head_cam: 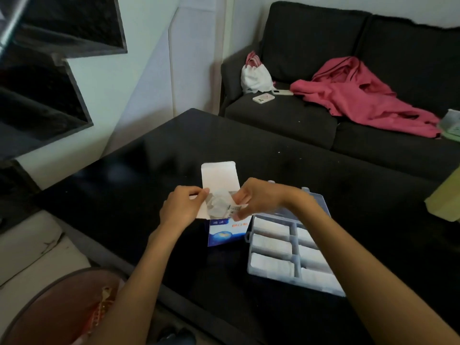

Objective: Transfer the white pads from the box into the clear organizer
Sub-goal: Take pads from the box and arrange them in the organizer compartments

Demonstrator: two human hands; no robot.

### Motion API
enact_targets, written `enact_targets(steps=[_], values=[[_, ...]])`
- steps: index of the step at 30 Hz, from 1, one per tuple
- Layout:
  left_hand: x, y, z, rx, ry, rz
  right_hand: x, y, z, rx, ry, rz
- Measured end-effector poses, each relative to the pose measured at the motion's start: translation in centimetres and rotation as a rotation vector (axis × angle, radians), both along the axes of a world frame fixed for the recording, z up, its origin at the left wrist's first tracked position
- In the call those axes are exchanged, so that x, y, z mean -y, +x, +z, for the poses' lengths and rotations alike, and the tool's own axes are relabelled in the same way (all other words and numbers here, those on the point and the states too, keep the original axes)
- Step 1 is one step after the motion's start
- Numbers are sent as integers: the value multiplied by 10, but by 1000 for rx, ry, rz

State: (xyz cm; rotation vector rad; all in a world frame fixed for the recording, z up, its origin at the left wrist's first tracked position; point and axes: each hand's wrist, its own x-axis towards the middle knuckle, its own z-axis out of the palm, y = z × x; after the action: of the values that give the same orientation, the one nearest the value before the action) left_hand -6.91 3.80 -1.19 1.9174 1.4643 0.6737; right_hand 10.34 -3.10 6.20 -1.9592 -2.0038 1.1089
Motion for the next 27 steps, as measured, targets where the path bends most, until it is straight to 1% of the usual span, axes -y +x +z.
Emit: enact_targets(steps=[2,4,5,7,8,10,12,14,17,18,20,23,25,27], values=[[6,2,-3,25,68,76,-1,2,-1,-4,-2,11],[14,4,-4,110,198,191,-4,3,-3,-20,11,-21],[18,4,-3,153,258,217,-6,3,-5,-35,12,-46],[26,4,0,184,340,130,-7,3,-7,-48,22,-71],[26,6,1,143,361,54,-8,4,-6,-46,23,-67],[22,7,6,-15,394,-90,-9,5,-6,-34,8,-49],[16,6,13,-69,372,-211,-9,6,-6,-24,20,-38],[5,-3,18,-84,282,-336,-10,6,-6,-22,31,-42],[-7,-23,19,-56,148,-486,-10,5,-5,-45,-2,-64],[-10,-26,19,-52,143,-506,-9,4,-5,-59,-17,-70],[-12,-24,17,-35,200,-514,-8,3,0,-81,-52,-75],[-13,-21,15,69,238,-552,-6,0,4,-67,-68,-85],[-10,-19,16,120,205,-548,-6,-3,5,-51,-68,-90],[-6,-16,16,132,193,-515,-6,-7,4,-34,-70,-83]])
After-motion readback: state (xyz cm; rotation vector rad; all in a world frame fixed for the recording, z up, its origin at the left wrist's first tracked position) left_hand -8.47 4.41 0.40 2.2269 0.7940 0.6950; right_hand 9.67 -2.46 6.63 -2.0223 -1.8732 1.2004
